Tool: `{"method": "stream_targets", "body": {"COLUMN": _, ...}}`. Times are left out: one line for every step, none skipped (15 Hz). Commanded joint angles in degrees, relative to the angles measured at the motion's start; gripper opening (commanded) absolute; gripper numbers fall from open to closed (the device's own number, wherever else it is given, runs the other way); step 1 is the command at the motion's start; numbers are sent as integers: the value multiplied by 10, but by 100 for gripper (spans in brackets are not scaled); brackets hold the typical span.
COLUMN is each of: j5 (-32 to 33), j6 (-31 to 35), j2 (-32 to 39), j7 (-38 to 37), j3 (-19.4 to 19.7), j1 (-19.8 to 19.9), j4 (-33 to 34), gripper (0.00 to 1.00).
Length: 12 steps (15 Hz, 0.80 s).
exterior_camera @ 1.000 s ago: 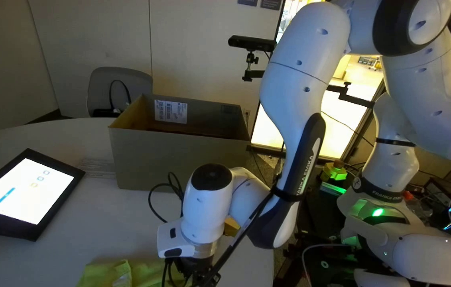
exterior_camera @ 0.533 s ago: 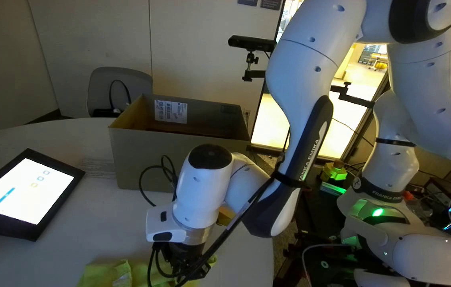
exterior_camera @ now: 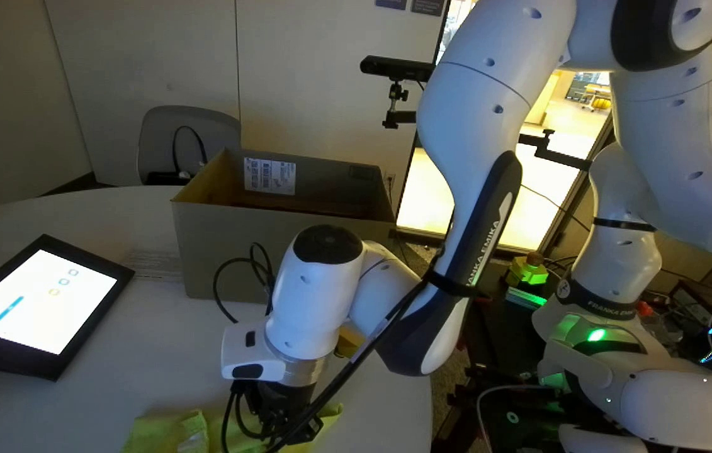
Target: Put the marker on the towel, fold the towel twice, put the towel inside the box
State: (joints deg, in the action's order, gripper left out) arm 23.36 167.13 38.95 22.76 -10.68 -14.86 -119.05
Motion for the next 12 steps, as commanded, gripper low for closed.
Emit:
{"method": "stream_targets", "body": {"j5": -10, "j6": 23, "j2": 26, "j7": -16, "j3": 0, "j1": 0, "j4": 28, "gripper": 13}}
{"method": "stream_targets", "body": {"j5": -14, "j6": 25, "j2": 33, "j7": -18, "j3": -1, "j1": 2, "j4": 32, "gripper": 13}}
{"method": "stream_targets", "body": {"j5": -16, "j6": 29, "j2": 41, "j7": -27, "j3": 6, "j1": -2, "j4": 40, "gripper": 13}}
{"method": "stream_targets", "body": {"j5": -20, "j6": 29, "j2": 48, "j7": -33, "j3": 6, "j1": 0, "j4": 48, "gripper": 13}}
{"method": "stream_targets", "body": {"j5": -26, "j6": 33, "j2": 54, "j7": -43, "j3": 7, "j1": 0, "j4": 56, "gripper": 13}}
{"method": "stream_targets", "body": {"j5": -35, "j6": 36, "j2": 57, "j7": -50, "j3": 4, "j1": 3, "j4": 64, "gripper": 13}}
{"method": "stream_targets", "body": {"j5": -48, "j6": 36, "j2": 60, "j7": -54, "j3": -5, "j1": 10, "j4": 74, "gripper": 15}}
{"method": "stream_targets", "body": {"j5": -59, "j6": 31, "j2": 63, "j7": -59, "j3": -11, "j1": 14, "j4": 87, "gripper": 38}}
{"method": "stream_targets", "body": {"j5": -73, "j6": 27, "j2": 67, "j7": -66, "j3": -18, "j1": 17, "j4": 102, "gripper": 39}}
{"method": "stream_targets", "body": {"j5": -86, "j6": 12, "j2": 71, "j7": -72, "j3": -20, "j1": 16, "j4": 120, "gripper": 44}}
{"method": "stream_targets", "body": {"j5": -102, "j6": 2, "j2": 78, "j7": -82, "j3": -25, "j1": 17, "j4": 142, "gripper": 54}}
{"method": "stream_targets", "body": {"j5": -115, "j6": -14, "j2": 89, "j7": -95, "j3": -22, "j1": 12, "j4": 169, "gripper": 61}}
